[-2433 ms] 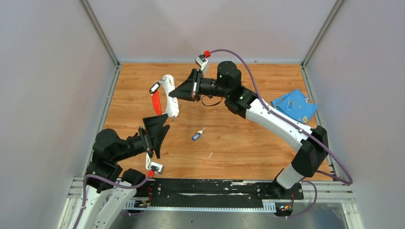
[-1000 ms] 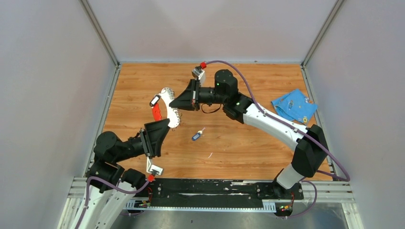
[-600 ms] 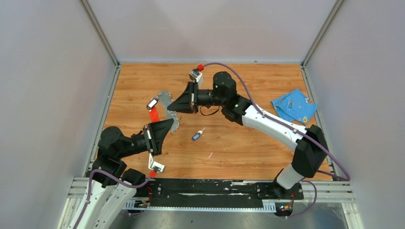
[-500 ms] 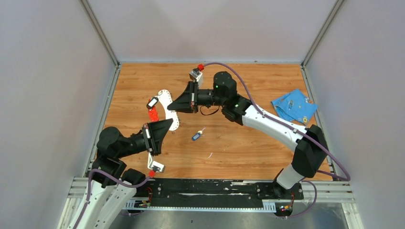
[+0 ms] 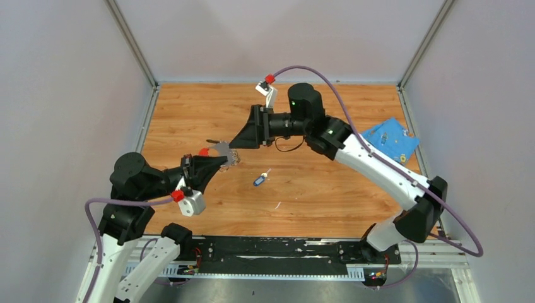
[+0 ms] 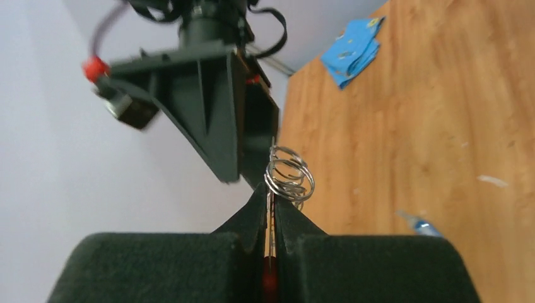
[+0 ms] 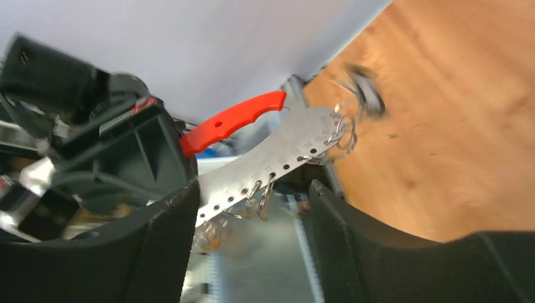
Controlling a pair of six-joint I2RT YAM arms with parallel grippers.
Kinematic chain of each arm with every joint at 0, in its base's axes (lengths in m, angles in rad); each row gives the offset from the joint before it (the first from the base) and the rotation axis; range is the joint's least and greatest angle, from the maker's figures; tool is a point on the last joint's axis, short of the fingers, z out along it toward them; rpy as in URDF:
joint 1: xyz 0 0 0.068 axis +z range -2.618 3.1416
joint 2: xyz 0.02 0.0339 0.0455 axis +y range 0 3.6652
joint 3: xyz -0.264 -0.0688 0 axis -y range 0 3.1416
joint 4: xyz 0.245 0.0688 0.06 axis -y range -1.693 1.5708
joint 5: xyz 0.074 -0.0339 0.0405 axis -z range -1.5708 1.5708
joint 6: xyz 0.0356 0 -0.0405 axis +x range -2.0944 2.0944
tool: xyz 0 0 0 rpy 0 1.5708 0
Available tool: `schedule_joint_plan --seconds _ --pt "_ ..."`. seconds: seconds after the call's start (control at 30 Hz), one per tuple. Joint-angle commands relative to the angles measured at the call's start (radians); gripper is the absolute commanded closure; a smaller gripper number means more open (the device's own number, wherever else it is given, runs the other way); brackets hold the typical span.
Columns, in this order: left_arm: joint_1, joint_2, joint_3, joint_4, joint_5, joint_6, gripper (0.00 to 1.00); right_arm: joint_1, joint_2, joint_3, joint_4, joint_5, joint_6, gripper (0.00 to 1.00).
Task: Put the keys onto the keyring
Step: Adjust the keyring.
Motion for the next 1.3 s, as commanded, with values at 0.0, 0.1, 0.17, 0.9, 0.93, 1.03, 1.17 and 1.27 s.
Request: schedule_joint_plan --seconds 0.0,0.1,0.17,0.9,0.93,1.03,1.17,1.27 --pt "-0.002 0.012 0.019 0.004 -0.004 -0.478 1.00 -0.005 -0.149 0.042 -0.209 0.151 -0.483 0.24" --pt "-0.002 0.012 0.021 0.055 -0.015 -0.662 1.00 0.025 -0.259 -0.007 -0.194 0.270 -0.670 0.00" --pt "-0.002 0.020 0.029 0.070 -0.020 -0.739 1.00 0.051 -0.316 -0.032 -0.186 0.299 -0.759 0.00" --pt "-0.003 0.122 0.055 0.049 -0.029 -1.085 1.00 0.641 -0.296 -0.066 -0.168 0.846 -1.718 0.19" --pt "-0.001 0.121 0.053 0.048 -0.029 -1.090 1.00 0.641 -0.285 -0.060 -0.167 0.855 -1.725 0.25" --pt "-0.001 0.124 0.051 0.049 -0.013 -1.109 1.00 0.650 -0.261 -0.061 -0.147 0.889 -1.768 0.38" --pt "-0.002 0.117 0.051 0.042 -0.001 -1.114 1.00 0.659 -0.261 -0.102 -0.080 0.920 -1.823 0.41" --pt "-0.002 0.116 0.051 0.035 0.003 -1.115 1.00 0.660 -0.254 -0.110 -0.054 0.927 -1.842 0.41"
